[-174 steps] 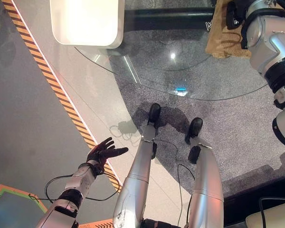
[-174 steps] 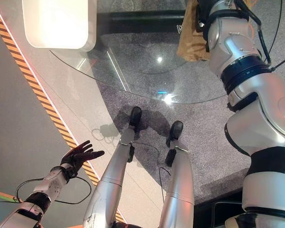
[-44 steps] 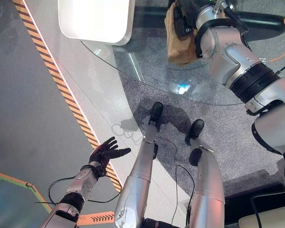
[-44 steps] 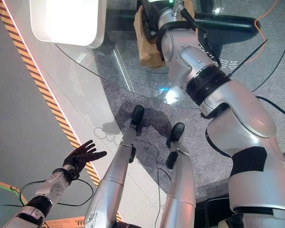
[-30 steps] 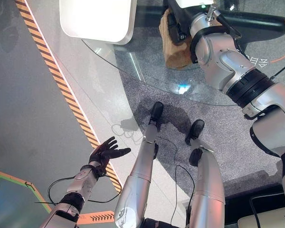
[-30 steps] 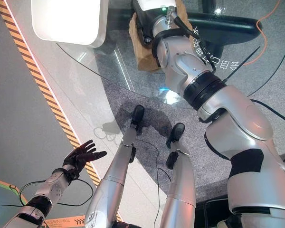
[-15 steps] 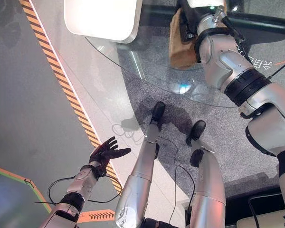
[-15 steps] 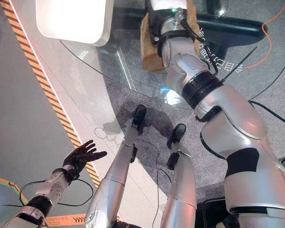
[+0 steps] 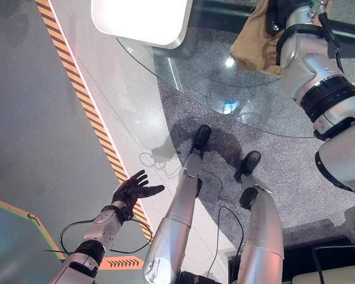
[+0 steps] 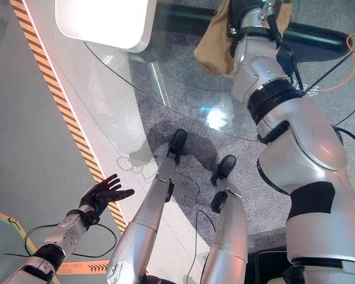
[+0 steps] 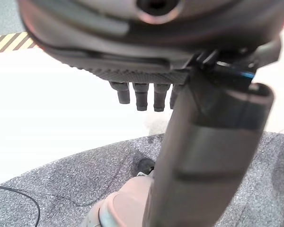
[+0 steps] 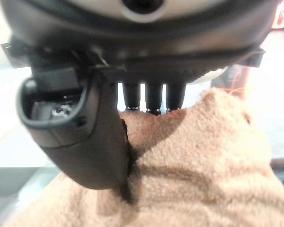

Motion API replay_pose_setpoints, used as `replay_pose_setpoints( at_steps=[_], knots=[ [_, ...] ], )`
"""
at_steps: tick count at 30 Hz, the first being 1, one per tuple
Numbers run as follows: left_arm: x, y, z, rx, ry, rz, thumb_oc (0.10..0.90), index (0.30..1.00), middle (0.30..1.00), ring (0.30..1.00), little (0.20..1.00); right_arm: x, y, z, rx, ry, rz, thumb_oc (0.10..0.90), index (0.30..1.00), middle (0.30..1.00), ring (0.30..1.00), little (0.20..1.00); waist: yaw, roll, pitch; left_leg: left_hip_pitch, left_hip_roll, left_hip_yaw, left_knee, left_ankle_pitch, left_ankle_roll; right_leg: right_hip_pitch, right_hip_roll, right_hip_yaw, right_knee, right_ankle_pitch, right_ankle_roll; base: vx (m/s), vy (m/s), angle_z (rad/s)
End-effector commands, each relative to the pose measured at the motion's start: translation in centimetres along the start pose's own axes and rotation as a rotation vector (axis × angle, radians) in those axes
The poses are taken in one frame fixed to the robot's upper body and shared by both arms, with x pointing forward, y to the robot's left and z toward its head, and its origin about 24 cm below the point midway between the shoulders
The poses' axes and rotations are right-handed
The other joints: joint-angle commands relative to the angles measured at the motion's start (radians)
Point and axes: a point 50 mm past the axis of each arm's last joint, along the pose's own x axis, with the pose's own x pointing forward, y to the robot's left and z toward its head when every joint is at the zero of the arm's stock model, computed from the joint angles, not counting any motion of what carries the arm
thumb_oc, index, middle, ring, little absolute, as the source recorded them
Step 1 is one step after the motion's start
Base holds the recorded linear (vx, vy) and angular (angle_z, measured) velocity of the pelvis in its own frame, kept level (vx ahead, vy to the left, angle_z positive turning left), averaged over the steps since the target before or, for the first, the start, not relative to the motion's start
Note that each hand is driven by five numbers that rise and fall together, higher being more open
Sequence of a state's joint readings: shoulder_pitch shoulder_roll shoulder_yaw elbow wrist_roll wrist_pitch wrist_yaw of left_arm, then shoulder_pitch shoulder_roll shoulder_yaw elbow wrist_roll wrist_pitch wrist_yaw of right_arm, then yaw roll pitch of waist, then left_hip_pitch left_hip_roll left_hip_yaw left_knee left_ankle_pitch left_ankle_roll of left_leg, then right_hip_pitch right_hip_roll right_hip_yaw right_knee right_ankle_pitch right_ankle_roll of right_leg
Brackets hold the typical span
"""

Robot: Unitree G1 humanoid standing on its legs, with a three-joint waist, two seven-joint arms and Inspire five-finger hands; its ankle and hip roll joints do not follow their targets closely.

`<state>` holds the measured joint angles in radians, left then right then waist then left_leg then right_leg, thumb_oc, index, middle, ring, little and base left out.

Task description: Wipe the table with a cloth and put it in the basket.

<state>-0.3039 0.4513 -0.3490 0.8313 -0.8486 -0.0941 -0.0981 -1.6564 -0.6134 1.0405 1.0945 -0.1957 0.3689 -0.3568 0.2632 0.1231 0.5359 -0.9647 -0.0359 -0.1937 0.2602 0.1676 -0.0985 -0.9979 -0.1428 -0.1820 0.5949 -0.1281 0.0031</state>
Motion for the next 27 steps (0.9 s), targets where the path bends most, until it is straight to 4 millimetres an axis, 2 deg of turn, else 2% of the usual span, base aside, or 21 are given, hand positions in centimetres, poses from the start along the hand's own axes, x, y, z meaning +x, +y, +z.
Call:
replay_pose_setpoints(
  at_steps=[1,5,7,17,23,27],
  knots=[
    [-2.0,3.5,-2.1,0.012,0.08,0.095,0.8,0.9,0.9,0.9,0.9,1.8,-8.1,-7.2,-0.204,0.224,-0.297,0.1,0.3,0.3,0.3,0.2,-0.035,0.011,-0.016,0.019,-0.047,0.069,0.091,-0.128,0.09,0.063,0.022,-0.009,-0.166,0.097,0.051,0.0,0.0,0.0],
    [-2.0,3.8,-1.9,0.009,0.08,0.1,0.8,0.9,0.9,0.9,0.9,1.6,-8.5,-8.9,-0.213,0.289,-0.324,0.1,0.3,0.3,0.3,0.2,-0.042,0.008,-0.016,0.02,-0.043,0.072,0.089,-0.128,0.09,0.063,0.022,-0.006,-0.172,0.1,0.052,0.0,0.0,0.0],
    [-2.0,3.8,-1.9,0.009,0.08,0.101,0.8,0.9,0.9,0.9,0.9,1.6,-8.7,-9.2,-0.211,0.304,-0.332,0.1,0.3,0.3,0.3,0.2,-0.043,0.007,-0.016,0.02,-0.042,0.072,0.088,-0.129,0.09,0.063,0.022,-0.006,-0.173,0.101,0.052,0.0,0.0,0.0],
    [-2.2,4.8,-1.3,-0.014,0.079,0.121,0.8,0.9,0.9,0.9,0.9,0.5,-9.6,-14.1,-0.102,0.507,-0.392,0.1,0.3,0.3,0.3,0.2,-0.069,-0.003,-0.016,0.027,-0.034,0.081,0.082,-0.13,0.092,0.067,0.033,0.008,-0.185,0.107,0.051,-0.01,0.011,-0.05],
    [-2.2,5.3,-0.9,-0.023,0.081,0.131,0.8,0.9,0.9,0.9,0.9,-0.1,-9.5,-15.8,-0.025,0.579,-0.405,0.1,0.3,0.3,0.3,0.2,-0.078,-0.008,-0.016,0.03,-0.03,0.085,0.081,-0.133,0.091,0.071,0.036,0.011,-0.191,0.107,0.051,0.0,0.011,-0.03],
    [-2.1,5.3,-0.6,-0.026,0.08,0.13,0.8,0.9,0.9,0.9,0.9,0.0,-8.9,-15.6,0.018,0.55,-0.388,0.1,0.3,0.3,0.3,0.2,-0.08,-0.01,-0.016,0.026,-0.03,0.085,0.082,-0.133,0.091,0.068,0.037,0.012,-0.193,0.108,0.051,0.0,0.008,-0.04]
  ],
)
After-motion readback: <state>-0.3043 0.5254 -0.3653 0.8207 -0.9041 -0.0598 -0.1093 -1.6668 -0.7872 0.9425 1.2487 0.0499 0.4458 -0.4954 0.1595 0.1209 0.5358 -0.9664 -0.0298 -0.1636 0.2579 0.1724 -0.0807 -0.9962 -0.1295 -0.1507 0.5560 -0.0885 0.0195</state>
